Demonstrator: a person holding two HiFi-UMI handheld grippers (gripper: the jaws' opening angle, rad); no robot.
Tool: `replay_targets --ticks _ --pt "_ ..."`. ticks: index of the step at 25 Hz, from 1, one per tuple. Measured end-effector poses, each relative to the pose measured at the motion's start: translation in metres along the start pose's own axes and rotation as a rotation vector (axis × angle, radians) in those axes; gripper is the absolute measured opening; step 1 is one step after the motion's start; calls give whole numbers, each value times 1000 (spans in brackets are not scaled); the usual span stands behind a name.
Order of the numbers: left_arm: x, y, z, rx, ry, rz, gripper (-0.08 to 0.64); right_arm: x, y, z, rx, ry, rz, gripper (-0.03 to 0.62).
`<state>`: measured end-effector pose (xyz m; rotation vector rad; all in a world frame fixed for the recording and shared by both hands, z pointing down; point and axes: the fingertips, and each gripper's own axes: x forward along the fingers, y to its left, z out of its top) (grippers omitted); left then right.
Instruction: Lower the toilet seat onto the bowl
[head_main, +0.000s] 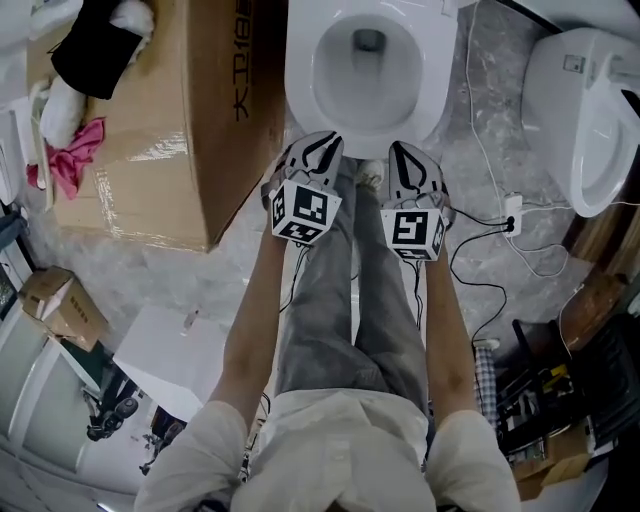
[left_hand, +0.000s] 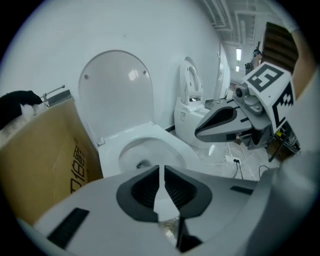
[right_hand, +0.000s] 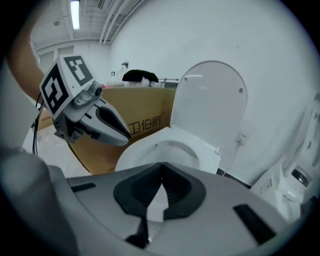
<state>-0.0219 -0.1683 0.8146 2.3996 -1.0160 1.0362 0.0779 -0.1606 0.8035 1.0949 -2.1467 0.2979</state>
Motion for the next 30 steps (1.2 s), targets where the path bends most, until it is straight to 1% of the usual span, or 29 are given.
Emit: replay_targets --ticks 6,9,11,15,19,30 --pt "-34 16 61 -26 -148 49 14 -37 -32 78 75 -165 -32 5" --pt "-49 19 84 -44 -206 65 14 -50 -46 98 117 -215 -67 5" --pt "-56 21 94 -52 -230 77 14 -57 -50 110 114 -232 -76 5" --pt "-64 24 108 -57 -261 96 14 -63 -56 116 133 -257 -93 5" --pt "-70 27 118 -52 -285 105 14 -66 -57 122 130 -263 -98 5" --pt "-75 25 127 -58 -291 112 14 -72 -60 124 146 -266 -103 5"
